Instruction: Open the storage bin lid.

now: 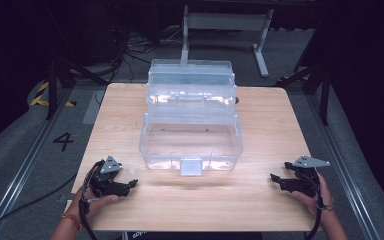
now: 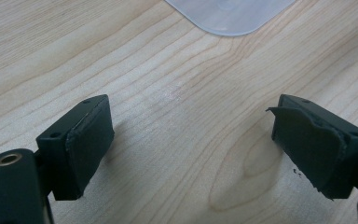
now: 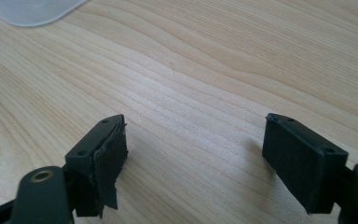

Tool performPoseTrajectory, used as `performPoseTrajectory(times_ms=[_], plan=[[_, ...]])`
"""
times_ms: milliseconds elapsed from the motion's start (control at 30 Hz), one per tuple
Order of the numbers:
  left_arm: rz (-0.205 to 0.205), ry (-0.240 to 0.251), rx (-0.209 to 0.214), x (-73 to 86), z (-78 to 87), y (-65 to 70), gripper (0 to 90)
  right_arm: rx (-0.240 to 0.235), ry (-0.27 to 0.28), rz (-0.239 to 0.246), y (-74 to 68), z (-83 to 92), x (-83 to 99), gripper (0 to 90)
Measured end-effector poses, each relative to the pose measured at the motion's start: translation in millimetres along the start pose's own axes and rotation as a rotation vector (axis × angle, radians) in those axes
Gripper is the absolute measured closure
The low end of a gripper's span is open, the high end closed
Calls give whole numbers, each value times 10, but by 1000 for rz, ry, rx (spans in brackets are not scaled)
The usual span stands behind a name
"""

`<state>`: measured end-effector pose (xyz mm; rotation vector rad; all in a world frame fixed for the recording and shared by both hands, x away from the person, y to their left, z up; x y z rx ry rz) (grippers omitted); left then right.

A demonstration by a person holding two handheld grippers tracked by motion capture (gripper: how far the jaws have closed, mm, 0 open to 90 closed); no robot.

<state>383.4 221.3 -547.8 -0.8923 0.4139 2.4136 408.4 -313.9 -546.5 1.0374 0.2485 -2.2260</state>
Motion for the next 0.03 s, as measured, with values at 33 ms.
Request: performPoseTrajectory(times_ms=[33], plan=[[1,0,1,-1,-1,1,131,0,0,0,0,0,0,213]])
Point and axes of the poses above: each handheld gripper's, and its own axes: z roughly backward along the jaws, x roughly out of its underside, y roughly to its right, the point moved 9 cm from there along -z, roughly forward along the jaws, and after that the axes turned 8 degrees about z, right-handed, at the moved point
